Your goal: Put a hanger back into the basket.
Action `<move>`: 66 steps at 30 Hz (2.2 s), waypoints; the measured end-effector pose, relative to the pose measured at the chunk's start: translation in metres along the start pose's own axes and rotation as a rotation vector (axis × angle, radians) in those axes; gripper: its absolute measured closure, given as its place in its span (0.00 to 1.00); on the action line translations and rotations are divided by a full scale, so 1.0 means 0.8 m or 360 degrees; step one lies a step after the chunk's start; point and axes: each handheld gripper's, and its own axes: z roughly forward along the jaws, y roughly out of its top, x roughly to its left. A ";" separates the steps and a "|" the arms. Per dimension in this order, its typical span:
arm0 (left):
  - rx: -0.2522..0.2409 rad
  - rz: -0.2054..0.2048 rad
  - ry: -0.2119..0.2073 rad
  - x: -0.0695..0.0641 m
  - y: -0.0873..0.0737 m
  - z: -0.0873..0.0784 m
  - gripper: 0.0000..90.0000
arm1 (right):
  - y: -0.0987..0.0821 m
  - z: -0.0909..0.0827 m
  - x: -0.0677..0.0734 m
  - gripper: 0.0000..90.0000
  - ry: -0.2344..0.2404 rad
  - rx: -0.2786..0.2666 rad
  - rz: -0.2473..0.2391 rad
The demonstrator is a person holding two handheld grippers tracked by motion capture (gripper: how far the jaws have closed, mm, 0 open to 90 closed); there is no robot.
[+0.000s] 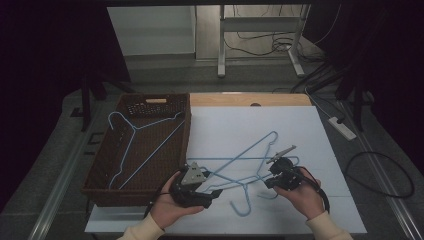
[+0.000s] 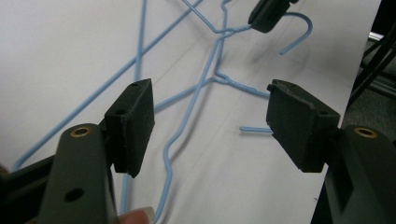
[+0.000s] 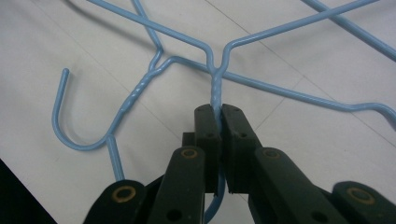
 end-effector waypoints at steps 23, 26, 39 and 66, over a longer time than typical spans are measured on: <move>0.0197 0.0007 0.0047 -0.018 0.011 0.096 0.37 | -0.002 -0.007 0.000 0.96 0.0008 -0.0023 -0.0005; 0.0214 0.0008 0.0064 -0.016 0.011 0.104 0.39 | -0.002 -0.008 0.000 0.96 0.0008 -0.0024 -0.0008; 0.0316 0.0014 0.0100 -0.006 0.009 0.125 0.68 | -0.001 -0.012 0.001 0.96 0.0010 -0.0043 -0.0015; 0.0168 0.0111 0.0125 -0.007 0.017 0.106 0.96 | -0.037 -0.068 -0.061 0.51 0.0018 -0.0968 0.0386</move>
